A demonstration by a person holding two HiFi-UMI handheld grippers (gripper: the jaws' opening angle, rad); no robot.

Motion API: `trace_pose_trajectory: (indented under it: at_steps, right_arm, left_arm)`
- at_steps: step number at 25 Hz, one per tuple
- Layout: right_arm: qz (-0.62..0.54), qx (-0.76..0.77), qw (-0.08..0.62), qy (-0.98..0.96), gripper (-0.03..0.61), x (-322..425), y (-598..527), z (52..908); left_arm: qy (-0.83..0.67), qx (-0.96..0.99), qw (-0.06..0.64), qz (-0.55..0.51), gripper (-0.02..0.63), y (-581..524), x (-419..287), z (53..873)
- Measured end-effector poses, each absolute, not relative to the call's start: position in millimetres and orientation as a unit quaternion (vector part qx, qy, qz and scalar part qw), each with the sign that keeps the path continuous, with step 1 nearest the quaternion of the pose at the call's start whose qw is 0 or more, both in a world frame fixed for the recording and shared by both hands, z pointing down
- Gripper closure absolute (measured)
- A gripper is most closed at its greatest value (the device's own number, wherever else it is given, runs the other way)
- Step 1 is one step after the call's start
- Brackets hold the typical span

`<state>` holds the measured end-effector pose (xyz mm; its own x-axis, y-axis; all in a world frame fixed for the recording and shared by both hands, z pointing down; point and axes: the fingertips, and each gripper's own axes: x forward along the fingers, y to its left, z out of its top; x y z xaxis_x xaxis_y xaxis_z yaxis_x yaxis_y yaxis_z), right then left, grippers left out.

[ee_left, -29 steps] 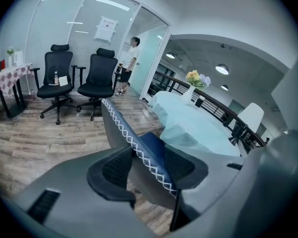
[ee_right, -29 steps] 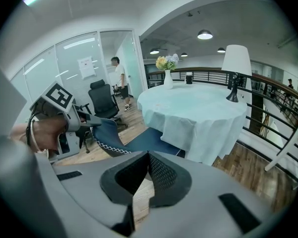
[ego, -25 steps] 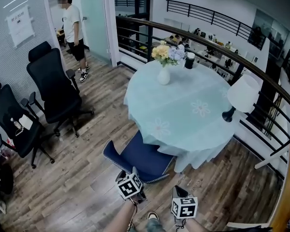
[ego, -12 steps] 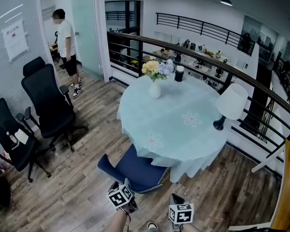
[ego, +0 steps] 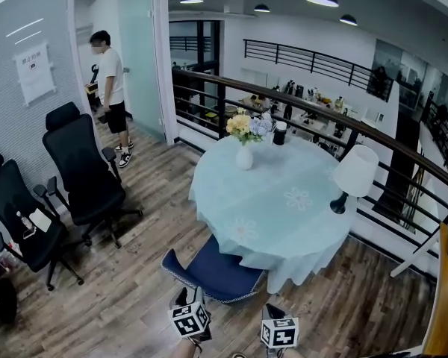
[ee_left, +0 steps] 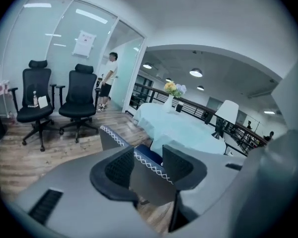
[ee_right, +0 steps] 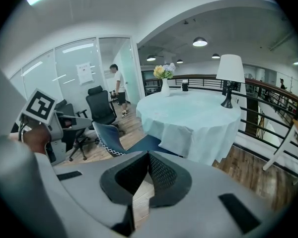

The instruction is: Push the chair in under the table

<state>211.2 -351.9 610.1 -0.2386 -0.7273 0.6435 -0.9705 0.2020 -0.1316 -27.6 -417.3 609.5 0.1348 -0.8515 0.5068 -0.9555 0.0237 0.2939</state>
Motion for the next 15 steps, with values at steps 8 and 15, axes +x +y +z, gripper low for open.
trace_pose_trajectory:
  at_steps: [8,15]
  right_arm:
    - [0.242,0.574,0.199,-0.756,0.561,180,-342,580]
    - [0.232,0.576,0.178,-0.763,0.56,151,-315,565]
  left_arm:
    - [-0.624,0.76,0.163,0.085,0.575,-365,-14,544]
    - [-0.589,0.792,0.151,0.062,0.609,-325,-7,516]
